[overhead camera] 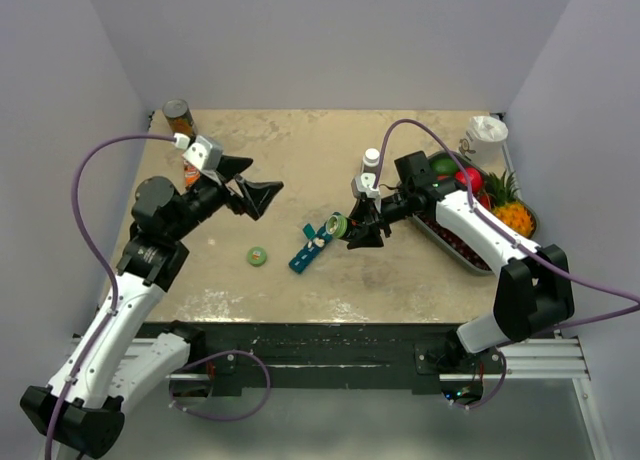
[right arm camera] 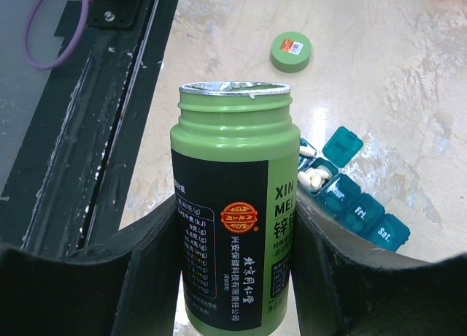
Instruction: Sort the pills into containers
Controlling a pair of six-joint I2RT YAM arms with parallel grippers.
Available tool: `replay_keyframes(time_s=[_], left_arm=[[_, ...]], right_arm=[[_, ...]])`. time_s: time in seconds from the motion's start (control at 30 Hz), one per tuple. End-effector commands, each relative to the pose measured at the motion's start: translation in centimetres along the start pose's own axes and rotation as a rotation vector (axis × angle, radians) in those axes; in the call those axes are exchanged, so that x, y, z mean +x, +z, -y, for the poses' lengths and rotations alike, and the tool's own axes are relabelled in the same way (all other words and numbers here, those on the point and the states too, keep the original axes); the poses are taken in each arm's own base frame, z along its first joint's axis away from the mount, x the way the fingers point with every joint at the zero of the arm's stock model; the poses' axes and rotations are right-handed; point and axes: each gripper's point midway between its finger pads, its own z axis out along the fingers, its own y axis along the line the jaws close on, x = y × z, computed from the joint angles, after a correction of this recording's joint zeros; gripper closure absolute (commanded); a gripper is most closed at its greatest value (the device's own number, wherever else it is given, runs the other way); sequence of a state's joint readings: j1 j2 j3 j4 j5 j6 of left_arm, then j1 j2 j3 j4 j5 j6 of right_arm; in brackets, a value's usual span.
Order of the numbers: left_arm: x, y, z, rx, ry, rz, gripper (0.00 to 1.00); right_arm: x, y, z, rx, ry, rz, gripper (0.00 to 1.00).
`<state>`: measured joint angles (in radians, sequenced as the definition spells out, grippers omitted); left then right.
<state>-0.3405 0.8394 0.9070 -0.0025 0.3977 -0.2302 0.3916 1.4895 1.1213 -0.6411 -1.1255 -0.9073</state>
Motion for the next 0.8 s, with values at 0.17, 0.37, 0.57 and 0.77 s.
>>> replay_keyframes(time_s=[0.17, 0.37, 0.57, 0.77], left_arm=[[9.7, -0.7, 1.2, 0.070, -0.298, -0.173, 0.01], [17.7, -2.6, -5.5, -0.326, -0.288, -0.447, 0.06], [23.0, -4.5, -7.7, -0.502, -0.354, -0.593, 0.12], [25.1, -5.2, -8.4, -0.573, -0.381, -0.641, 0.12]], right_arm=[[-1.7, -0.5, -0.8, -0.008, -0.060, 0.052, 0.98], [-1.7, -0.5, -0.7, -0.004, -0.060, 0.049, 0.98], [-1.4, -0.4, -0.5, 0.001, -0.052, 0.042, 0.98], [-1.3, -0.4, -0.5, 0.002, -0.046, 0.040, 0.98]])
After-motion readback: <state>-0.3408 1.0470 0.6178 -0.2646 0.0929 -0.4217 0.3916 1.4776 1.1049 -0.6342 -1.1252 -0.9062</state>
